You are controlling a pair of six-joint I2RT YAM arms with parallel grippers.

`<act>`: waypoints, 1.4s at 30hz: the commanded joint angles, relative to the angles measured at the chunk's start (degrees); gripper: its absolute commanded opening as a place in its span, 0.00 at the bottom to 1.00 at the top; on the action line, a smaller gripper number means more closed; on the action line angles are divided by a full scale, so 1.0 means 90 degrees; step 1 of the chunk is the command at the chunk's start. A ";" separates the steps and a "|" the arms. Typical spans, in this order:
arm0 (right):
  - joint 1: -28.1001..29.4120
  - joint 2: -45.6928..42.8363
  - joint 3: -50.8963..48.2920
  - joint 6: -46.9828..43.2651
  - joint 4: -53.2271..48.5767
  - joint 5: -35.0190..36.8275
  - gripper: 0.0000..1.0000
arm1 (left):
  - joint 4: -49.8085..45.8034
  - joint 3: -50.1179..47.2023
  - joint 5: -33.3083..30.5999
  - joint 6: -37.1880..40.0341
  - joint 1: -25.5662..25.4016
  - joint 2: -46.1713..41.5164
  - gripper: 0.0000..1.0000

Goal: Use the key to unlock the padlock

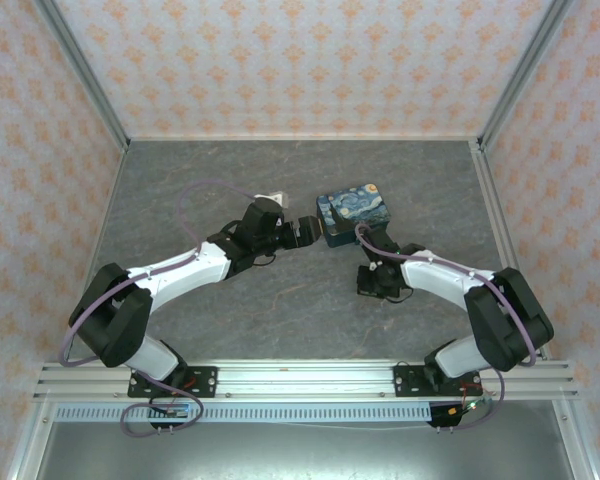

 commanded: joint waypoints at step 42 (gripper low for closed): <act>0.0093 -0.2321 -0.1310 0.2895 0.4406 -0.0245 0.00 | 0.1400 -0.0302 0.0442 -0.2767 -0.0034 -0.0769 1.00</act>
